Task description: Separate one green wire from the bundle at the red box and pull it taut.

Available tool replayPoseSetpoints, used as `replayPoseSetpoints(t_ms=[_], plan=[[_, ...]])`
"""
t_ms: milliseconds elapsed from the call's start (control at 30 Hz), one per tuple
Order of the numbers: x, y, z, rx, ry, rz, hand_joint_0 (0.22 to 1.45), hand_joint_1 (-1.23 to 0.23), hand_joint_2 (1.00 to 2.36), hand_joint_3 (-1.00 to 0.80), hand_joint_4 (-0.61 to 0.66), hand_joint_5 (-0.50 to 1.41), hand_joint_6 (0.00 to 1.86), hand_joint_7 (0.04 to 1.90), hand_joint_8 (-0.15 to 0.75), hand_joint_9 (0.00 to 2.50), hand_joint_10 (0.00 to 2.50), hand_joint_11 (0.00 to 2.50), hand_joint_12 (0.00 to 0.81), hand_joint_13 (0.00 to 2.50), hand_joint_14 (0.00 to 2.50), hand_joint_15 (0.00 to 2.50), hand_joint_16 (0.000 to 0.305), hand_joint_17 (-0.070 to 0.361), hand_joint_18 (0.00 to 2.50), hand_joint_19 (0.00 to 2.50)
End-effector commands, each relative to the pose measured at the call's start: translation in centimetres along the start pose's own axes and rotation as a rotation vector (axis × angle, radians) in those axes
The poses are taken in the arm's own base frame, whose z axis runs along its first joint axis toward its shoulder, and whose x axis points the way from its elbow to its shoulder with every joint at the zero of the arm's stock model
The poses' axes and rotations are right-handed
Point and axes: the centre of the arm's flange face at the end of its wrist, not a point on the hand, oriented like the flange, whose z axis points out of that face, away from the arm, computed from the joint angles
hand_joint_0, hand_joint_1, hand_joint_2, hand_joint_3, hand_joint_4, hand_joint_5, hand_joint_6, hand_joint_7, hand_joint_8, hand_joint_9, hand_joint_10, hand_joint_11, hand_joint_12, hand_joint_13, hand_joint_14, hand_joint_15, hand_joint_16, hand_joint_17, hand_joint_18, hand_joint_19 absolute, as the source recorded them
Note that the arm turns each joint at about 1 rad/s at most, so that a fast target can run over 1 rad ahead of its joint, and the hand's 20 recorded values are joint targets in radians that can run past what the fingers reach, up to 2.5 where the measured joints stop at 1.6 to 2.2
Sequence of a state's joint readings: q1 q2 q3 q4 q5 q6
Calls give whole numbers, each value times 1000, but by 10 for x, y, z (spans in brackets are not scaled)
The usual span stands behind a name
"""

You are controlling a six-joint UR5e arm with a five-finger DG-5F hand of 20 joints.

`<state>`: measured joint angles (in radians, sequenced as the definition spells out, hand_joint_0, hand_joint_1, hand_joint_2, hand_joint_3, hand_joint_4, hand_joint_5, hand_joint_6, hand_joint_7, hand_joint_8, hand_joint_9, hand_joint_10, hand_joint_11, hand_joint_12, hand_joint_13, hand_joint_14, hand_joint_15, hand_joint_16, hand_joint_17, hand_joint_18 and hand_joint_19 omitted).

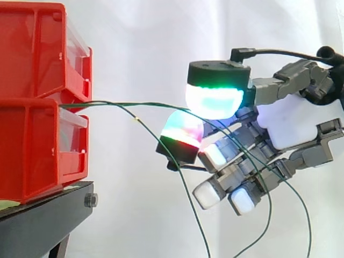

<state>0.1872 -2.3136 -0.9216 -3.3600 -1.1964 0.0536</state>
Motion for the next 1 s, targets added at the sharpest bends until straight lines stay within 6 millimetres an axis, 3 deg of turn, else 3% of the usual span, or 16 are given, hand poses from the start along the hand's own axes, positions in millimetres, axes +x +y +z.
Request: replayPoseSetpoints(t_ms=[0,167,233,467,600,700,967], plan=[[1,0,-2,14,5,-6,628,-811,1013,-346,42,-148,903,955,255,1025,22,676,331,818,19,482,45,102,775,666],[-1,5,-5,8,9,-3,658,-897,1012,-372,33,-152,908,922,253,1009,22,676,332,818,18,476,45,102,777,657],[0,7,-6,5,9,-2,660,-928,1003,-467,53,-153,906,893,250,1002,23,674,330,817,18,470,45,102,779,647],[-6,13,-11,10,4,-4,639,-953,1000,-500,91,-149,901,906,248,1002,23,679,328,816,20,475,45,101,783,655],[-8,11,-12,27,2,-8,563,-867,1000,-500,97,-137,892,922,250,1017,20,675,332,822,18,477,46,104,791,659],[-10,10,-14,41,1,-13,548,-720,1000,-500,104,-129,883,940,263,1049,22,676,340,830,20,479,47,106,792,673],[-11,12,-15,43,0,-13,579,-705,1008,-410,93,-126,876,982,262,1058,20,669,335,825,19,486,46,104,780,679]])
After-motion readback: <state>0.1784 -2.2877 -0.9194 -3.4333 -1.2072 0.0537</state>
